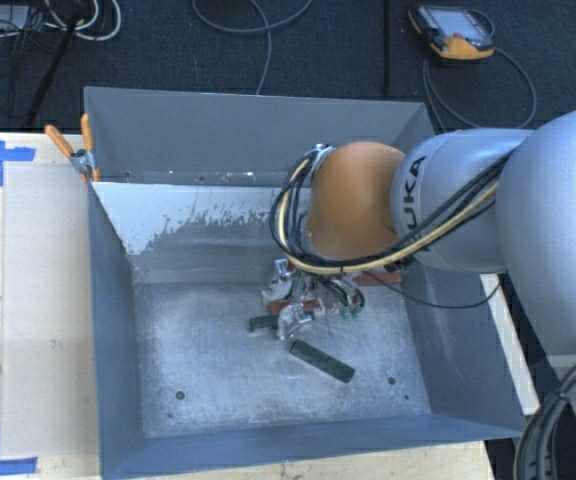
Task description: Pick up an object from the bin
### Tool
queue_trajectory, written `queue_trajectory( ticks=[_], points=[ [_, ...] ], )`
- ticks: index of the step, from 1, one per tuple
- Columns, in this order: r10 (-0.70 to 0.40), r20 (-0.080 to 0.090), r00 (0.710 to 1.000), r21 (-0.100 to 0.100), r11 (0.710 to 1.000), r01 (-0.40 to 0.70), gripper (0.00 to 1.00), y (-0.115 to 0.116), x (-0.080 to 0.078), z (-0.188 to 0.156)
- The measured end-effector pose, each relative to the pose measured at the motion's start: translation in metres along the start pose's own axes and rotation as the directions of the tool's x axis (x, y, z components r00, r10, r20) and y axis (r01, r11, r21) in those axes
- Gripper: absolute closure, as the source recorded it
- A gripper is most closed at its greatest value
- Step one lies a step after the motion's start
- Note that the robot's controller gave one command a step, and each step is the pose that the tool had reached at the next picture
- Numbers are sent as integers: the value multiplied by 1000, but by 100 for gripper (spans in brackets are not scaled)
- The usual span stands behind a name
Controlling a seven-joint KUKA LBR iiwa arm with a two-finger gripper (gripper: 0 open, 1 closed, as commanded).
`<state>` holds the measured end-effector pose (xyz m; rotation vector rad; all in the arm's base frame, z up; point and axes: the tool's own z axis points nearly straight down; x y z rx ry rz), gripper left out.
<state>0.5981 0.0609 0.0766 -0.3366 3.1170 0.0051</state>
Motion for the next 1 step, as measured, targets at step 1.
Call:
queue_trajectory(
  ticks=[1],
  points=[
    [-18, -10, 1000, 2, 1000, 18, 100, -14, 32, -203]
  ],
)
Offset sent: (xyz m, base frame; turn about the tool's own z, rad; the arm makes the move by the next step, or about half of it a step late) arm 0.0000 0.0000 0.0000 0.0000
